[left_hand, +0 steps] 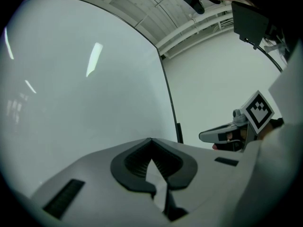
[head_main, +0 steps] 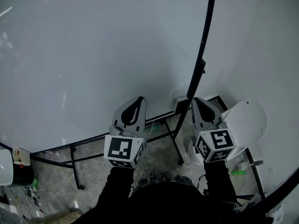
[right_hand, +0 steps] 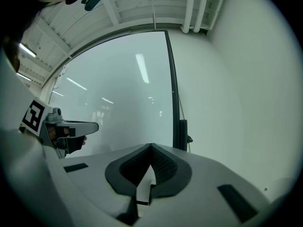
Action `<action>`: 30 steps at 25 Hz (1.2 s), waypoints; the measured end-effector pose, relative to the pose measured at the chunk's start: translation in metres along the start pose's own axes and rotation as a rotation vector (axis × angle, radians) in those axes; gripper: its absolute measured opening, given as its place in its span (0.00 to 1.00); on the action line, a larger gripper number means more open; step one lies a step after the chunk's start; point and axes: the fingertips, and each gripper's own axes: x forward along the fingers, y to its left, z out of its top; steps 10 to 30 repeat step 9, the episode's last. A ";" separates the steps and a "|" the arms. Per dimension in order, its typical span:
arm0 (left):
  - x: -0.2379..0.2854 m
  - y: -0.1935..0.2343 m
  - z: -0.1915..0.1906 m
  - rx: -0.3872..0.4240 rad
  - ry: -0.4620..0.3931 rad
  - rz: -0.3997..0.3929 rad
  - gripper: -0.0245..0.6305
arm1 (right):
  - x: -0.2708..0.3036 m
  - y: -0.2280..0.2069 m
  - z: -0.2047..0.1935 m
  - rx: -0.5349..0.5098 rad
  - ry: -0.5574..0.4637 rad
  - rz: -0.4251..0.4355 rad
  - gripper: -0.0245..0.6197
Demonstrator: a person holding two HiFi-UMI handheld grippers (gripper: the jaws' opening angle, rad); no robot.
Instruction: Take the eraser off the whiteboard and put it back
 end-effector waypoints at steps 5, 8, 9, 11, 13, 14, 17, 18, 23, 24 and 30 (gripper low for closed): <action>0.000 0.001 0.000 -0.002 0.000 -0.003 0.04 | 0.002 0.001 0.000 -0.009 0.005 0.001 0.05; 0.000 0.001 0.000 -0.001 0.000 0.000 0.04 | 0.002 0.000 -0.001 -0.010 0.008 -0.002 0.05; 0.000 0.001 0.001 -0.001 -0.001 0.001 0.04 | 0.002 0.000 -0.001 -0.009 0.009 -0.002 0.05; 0.000 0.001 0.001 -0.001 -0.001 0.001 0.04 | 0.002 0.000 -0.001 -0.009 0.009 -0.002 0.05; 0.000 0.001 0.001 -0.001 -0.001 0.001 0.04 | 0.002 0.000 -0.001 -0.009 0.009 -0.002 0.05; 0.000 0.001 0.001 -0.001 -0.001 0.001 0.04 | 0.002 0.000 -0.001 -0.009 0.009 -0.002 0.05; 0.000 0.001 0.001 -0.001 -0.001 0.001 0.04 | 0.002 0.000 -0.001 -0.009 0.009 -0.002 0.05; 0.000 0.001 0.001 -0.001 -0.001 0.001 0.04 | 0.002 0.000 -0.001 -0.009 0.009 -0.002 0.05; 0.000 0.001 0.001 -0.001 -0.001 0.001 0.04 | 0.002 0.000 -0.001 -0.009 0.009 -0.002 0.05; 0.000 0.001 0.001 -0.001 -0.001 0.001 0.04 | 0.002 0.000 -0.001 -0.009 0.009 -0.002 0.05; 0.000 0.001 0.001 -0.001 -0.001 0.001 0.04 | 0.002 0.000 -0.001 -0.009 0.009 -0.002 0.05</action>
